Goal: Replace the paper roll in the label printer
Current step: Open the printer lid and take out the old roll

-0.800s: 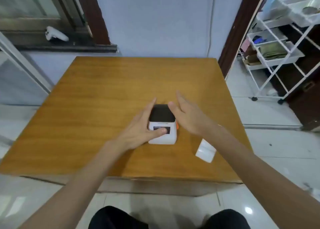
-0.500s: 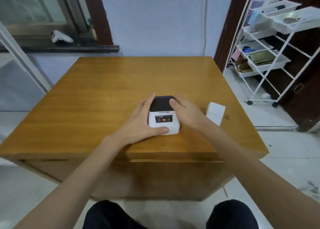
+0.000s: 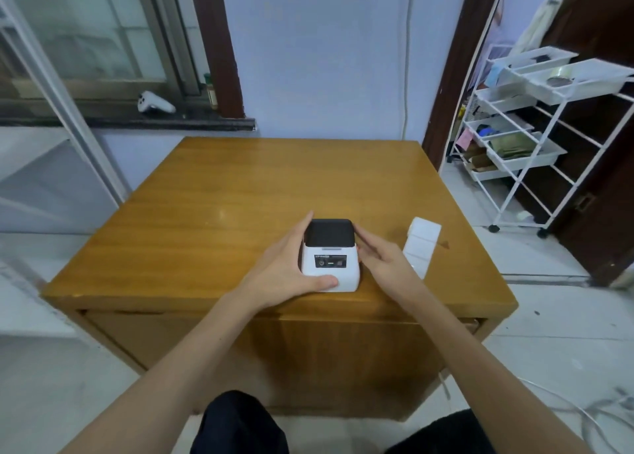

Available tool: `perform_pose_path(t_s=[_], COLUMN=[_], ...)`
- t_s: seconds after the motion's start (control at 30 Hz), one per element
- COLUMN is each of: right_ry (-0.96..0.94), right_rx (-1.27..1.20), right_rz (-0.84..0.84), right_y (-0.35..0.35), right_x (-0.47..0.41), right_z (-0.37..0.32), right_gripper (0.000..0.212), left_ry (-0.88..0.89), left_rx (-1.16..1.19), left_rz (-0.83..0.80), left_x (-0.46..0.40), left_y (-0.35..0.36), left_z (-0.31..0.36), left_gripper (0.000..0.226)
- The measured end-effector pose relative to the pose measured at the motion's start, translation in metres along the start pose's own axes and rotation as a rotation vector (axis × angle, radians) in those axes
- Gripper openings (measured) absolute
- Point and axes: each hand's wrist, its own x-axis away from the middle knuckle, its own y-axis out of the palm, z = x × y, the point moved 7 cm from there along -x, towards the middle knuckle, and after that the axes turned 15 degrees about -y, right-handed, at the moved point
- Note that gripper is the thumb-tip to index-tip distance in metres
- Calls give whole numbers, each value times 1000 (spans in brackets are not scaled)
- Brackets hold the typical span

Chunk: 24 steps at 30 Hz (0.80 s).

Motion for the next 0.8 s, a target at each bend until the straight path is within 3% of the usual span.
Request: perform_pose_path(t_s=[0.17,0.37,0.63,0.8], right_ry=[-37,-37,-28,-37], right_rx=[-169,-177,-162,-139], right_rz=[-32,-65,-142,-128], right_y=[1,2,1,2], right_x=[0,0,-2,-3], right_z=[5,6,9,8], right_gripper=[52,56,77,78], left_ry=[-24,-25,-45,-52], left_rx=[-5,10,125,134], left_rz=[-18,-28,-91,-87], left_x=[0,-2,-10,-11], left_y=[0,1,5,4], left_z=[-2,-4,-10,-9], left_gripper=[117,121,137,132])
